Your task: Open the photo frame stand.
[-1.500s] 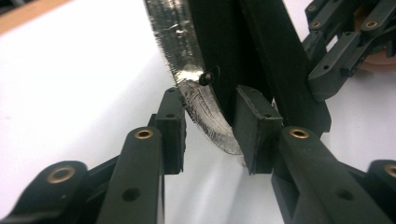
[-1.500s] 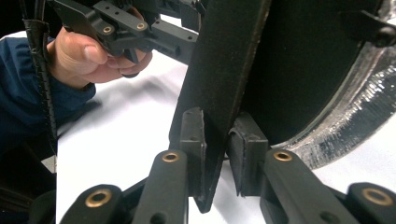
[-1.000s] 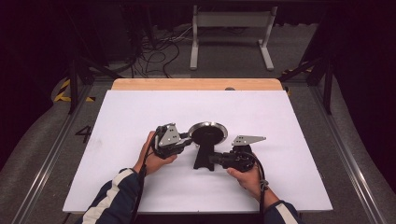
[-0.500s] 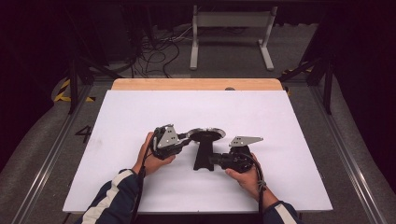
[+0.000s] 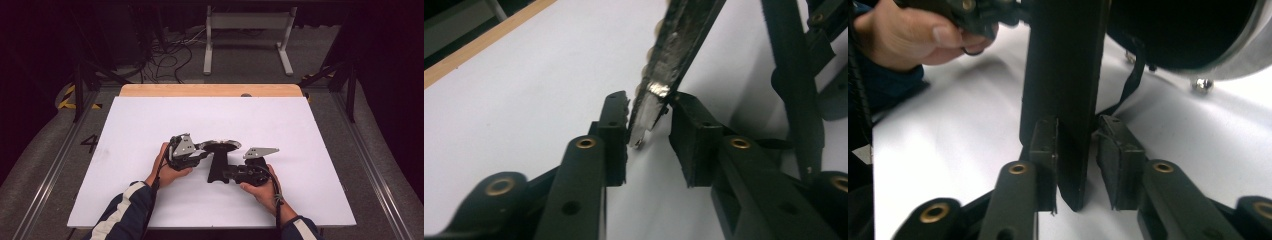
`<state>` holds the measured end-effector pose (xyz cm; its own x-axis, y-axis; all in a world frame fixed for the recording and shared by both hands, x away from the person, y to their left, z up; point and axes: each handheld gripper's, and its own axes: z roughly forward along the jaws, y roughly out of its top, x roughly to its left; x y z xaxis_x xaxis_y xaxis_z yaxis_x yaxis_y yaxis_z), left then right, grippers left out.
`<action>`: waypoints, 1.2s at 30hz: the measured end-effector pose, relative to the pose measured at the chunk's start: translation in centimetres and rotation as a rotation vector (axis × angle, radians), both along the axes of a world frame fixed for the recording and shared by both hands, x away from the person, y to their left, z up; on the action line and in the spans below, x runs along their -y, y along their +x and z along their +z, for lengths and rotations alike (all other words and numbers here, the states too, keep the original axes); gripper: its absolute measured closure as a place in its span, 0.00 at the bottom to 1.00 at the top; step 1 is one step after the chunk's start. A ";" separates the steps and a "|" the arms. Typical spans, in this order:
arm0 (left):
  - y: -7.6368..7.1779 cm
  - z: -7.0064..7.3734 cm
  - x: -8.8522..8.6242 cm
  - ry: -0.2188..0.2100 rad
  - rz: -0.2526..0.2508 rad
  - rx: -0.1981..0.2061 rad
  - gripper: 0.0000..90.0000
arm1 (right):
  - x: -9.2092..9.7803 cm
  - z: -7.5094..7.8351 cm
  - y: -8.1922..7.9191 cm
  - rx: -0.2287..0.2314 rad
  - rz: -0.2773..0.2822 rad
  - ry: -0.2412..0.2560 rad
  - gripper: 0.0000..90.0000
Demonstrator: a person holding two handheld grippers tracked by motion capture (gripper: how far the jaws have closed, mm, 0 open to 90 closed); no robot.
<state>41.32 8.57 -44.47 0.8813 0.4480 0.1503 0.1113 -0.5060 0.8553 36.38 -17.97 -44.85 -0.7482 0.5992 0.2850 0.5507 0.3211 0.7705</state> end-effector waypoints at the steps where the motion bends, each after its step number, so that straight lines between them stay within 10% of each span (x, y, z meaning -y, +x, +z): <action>1: 0.0 0.0 0.0 -0.002 -0.002 -0.004 0.78 | -0.1 -0.2 0.0 -0.006 0.003 -0.004 0.76; 36: -0.5 0.4 0.0 0.094 0.041 0.059 0.86 | 1.0 0.0 0.2 0.012 -0.035 -0.049 0.82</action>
<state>40.77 8.59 -44.05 0.8511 0.4645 0.2447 0.0839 -0.5805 0.8100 36.61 -19.01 -44.85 -0.7295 0.6382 0.2460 0.5531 0.3389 0.7611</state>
